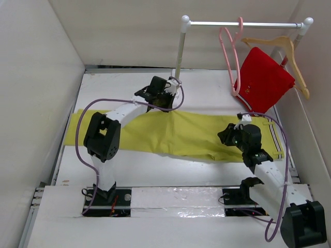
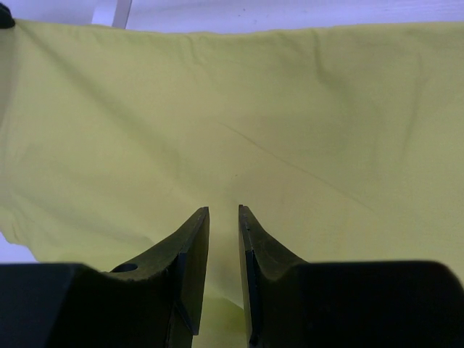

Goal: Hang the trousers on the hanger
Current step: Fold the trousers at the center of the board.

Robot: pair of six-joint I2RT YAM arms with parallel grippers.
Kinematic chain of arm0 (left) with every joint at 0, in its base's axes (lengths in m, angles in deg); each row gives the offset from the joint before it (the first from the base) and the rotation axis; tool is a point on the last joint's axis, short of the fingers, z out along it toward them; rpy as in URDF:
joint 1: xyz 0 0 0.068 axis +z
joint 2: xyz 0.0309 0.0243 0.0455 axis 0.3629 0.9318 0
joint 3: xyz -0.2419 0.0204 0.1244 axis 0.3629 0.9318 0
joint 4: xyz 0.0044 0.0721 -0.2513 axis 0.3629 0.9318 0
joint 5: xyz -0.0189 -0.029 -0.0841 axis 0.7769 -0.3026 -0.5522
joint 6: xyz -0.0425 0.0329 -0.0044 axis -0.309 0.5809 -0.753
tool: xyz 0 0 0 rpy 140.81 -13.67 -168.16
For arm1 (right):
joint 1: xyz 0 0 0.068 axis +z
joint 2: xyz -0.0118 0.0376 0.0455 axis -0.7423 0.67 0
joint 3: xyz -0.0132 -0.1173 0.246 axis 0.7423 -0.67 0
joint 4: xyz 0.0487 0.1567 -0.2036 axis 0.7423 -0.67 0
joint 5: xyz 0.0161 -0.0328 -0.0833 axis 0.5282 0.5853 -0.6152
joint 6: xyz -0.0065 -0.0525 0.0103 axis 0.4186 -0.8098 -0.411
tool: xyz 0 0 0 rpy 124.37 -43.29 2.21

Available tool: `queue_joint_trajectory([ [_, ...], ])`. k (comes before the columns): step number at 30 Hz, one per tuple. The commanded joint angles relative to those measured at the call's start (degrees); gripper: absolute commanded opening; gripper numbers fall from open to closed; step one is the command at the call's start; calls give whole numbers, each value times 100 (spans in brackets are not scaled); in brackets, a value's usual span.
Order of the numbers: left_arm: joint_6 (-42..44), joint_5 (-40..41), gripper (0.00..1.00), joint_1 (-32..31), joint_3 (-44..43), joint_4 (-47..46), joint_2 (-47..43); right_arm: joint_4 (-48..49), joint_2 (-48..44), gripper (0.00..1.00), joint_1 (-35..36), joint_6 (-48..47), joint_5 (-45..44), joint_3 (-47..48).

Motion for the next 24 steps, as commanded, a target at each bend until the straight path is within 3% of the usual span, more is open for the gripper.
queue_joint_trajectory([
  [1, 17, 256, 0, -35, -414, -170, 168, 387, 47, 29, 72, -34, -46, 286],
  [11, 123, 678, 0, -35, -1108, 67, 1046, 536, 232, 29, 72, -33, -195, 277],
  [17, 105, 985, 0, -35, -802, -293, 1267, 782, 460, 29, 134, 10, -239, 233],
  [22, 53, 1310, 19, -35, -582, -486, 1153, 782, 513, 20, 441, -7, -494, 277],
  [24, 52, 1451, 31, -35, -467, -530, 987, 739, 478, 5, 625, 2, -564, 295],
])
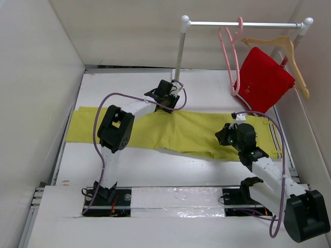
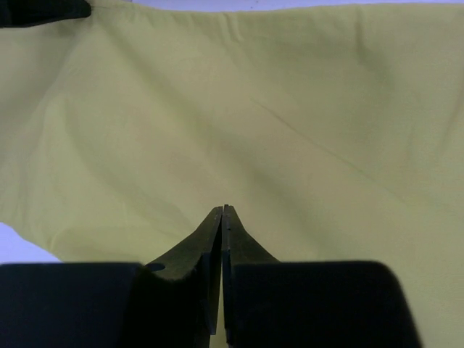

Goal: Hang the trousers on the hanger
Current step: Fold the trousers at the center of the board.

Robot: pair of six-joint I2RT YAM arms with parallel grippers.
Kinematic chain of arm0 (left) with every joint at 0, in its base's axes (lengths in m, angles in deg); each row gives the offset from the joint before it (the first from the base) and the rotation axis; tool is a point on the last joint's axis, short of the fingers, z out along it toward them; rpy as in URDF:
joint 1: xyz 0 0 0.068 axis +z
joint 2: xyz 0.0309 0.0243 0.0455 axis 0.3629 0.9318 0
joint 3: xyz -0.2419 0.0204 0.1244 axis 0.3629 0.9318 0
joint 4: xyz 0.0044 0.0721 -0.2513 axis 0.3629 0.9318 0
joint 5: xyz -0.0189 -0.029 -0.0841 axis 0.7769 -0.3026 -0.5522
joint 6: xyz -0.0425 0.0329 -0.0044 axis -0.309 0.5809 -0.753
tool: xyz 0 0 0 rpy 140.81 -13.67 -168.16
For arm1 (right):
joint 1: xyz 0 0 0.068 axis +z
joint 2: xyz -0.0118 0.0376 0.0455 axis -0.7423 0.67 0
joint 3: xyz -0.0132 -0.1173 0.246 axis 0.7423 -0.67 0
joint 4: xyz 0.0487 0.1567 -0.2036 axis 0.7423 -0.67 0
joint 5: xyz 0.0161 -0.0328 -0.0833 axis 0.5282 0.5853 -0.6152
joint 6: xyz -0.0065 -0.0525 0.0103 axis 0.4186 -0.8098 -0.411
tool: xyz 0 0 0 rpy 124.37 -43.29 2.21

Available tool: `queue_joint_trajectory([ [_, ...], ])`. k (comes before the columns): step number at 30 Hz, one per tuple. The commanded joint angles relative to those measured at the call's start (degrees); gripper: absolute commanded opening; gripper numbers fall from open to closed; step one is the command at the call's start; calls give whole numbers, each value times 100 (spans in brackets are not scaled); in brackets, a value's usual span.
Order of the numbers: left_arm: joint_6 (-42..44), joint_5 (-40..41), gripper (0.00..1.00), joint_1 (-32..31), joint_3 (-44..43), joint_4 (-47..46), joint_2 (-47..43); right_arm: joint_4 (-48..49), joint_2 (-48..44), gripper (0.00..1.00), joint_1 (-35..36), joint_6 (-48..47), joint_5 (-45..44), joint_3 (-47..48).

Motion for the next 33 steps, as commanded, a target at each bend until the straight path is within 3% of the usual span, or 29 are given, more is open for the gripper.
queue_joint_trajectory([
  [1, -7, 420, 36, 13, 241, -137, -415, 354, -57, 2, 274, 26, -295, 251],
  [2, -42, 490, 43, 13, 276, -137, -494, 345, -84, 0, 344, 52, -348, 242],
  [4, -164, 499, 48, 13, 303, -111, -810, 336, -136, 0, 555, 140, -506, 190],
  [10, -1235, 711, 48, 13, 767, -312, -2136, 284, -277, 0, 1353, 517, -822, -39],
  [16, -2915, -133, 46, -312, 2980, -1892, -3588, 345, -488, 3, 1962, 1281, -1271, -574],
  [20, -3188, 163, 45, -646, 4010, -2351, -3695, 222, -523, 4, 2093, 1537, -1403, -891],
  [33, -4190, 2045, 41, -761, 5417, -2062, -3632, -743, -1568, 9, 2340, 2065, -1395, -1199],
])
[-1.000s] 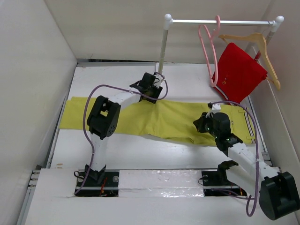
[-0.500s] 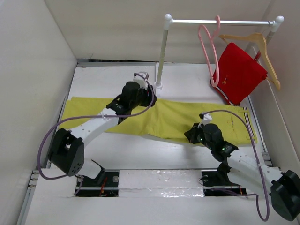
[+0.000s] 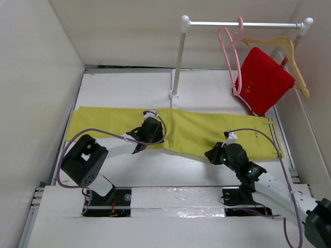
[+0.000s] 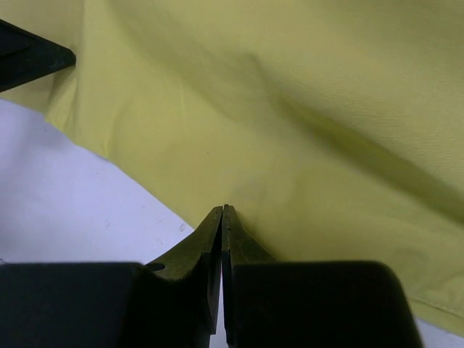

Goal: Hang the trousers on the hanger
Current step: Fold the trousers at the center of the board.

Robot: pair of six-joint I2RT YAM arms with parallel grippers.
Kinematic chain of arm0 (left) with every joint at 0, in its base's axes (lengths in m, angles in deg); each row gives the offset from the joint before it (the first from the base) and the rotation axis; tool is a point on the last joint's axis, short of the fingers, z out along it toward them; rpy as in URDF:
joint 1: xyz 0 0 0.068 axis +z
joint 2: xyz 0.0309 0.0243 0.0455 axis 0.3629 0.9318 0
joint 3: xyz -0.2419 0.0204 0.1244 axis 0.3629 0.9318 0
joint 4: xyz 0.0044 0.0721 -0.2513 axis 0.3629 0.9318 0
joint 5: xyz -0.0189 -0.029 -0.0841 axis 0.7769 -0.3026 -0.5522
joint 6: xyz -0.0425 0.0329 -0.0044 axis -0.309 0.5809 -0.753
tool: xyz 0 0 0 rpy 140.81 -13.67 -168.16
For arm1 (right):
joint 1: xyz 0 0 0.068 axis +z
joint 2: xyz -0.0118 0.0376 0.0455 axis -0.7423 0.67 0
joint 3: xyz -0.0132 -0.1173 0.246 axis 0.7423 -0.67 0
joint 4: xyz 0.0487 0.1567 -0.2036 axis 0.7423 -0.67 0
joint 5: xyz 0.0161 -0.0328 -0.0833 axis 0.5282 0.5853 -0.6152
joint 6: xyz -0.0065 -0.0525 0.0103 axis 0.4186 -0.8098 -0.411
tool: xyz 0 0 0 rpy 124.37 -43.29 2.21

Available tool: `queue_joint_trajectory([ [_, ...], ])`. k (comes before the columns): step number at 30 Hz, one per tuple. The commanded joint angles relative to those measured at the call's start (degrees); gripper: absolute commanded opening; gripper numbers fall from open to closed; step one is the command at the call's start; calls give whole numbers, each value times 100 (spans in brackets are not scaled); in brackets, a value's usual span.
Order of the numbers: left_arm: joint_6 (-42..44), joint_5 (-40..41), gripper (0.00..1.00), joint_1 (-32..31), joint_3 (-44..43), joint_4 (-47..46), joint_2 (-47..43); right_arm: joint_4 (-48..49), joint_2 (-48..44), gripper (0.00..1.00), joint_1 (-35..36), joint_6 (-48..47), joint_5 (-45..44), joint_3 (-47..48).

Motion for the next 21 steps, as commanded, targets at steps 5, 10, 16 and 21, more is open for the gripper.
queue_joint_trajectory([
  [5, -423, 527, 41, 17, 607, -268, -585, -1047, -806, 29, 56, 93, -657, 605],
  [10, -274, 236, 41, -122, 809, -576, -1488, -2259, -1150, 85, -391, 338, -2166, 1283],
  [16, -71, 412, 38, -413, 949, -646, -2500, -2692, -1518, 85, -2303, 814, -2645, 1285],
  [21, 95, 333, 10, -475, 1397, -1191, -3379, -2096, -1231, 76, -4387, 507, -2207, 933],
])
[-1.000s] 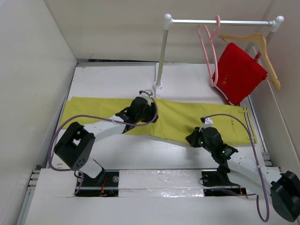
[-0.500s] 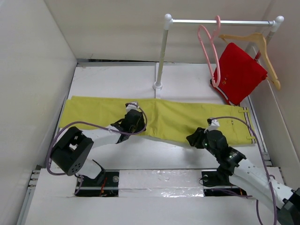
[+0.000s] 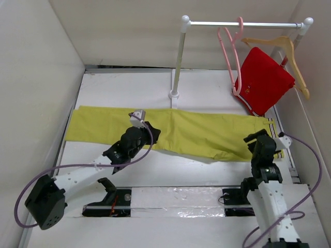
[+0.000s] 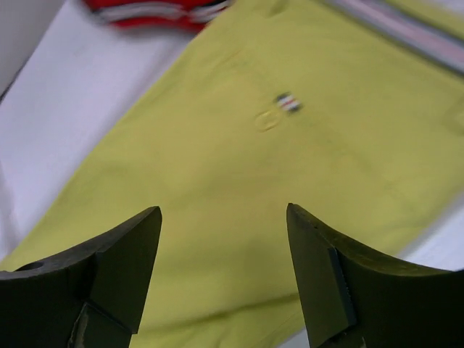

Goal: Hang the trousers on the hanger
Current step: Fold the trousers at the center of the board.

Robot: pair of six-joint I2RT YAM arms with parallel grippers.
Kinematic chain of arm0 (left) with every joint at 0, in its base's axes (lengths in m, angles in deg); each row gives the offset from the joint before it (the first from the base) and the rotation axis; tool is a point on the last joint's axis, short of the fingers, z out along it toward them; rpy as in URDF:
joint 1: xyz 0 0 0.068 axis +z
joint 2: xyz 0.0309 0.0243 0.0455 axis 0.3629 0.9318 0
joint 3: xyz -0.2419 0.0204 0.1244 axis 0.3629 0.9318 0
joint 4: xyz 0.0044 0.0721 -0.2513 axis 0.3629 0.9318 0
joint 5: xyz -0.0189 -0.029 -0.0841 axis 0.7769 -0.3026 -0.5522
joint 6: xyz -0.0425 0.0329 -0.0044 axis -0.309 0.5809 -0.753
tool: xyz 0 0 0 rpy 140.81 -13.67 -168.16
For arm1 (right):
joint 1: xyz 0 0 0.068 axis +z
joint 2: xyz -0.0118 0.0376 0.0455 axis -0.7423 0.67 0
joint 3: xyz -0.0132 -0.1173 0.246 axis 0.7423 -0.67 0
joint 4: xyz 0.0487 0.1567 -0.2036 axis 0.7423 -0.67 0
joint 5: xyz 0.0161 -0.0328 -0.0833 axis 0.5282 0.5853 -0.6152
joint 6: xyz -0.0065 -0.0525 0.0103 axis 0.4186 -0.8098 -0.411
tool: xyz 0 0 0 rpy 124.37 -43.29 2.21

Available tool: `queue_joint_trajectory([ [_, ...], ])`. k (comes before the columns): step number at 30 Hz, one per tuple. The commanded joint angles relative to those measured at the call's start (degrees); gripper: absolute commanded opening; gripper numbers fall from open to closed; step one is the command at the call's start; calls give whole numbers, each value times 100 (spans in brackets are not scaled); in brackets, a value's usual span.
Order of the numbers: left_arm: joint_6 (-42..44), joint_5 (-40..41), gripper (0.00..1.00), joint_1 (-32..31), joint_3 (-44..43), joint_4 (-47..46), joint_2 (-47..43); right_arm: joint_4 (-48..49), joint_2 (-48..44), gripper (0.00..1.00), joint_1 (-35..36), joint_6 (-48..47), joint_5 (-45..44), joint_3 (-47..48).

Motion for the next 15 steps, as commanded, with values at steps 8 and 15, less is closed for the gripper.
queue_joint_trajectory([
  [8, 533, -103, 4, -64, 521, -501, -1394, 403, 1902, 87, -3557, -545, 928, 515],
  [15, 462, -551, 8, -64, 653, -484, -1799, 805, 2061, 87, -5149, -993, 1936, 218],
])
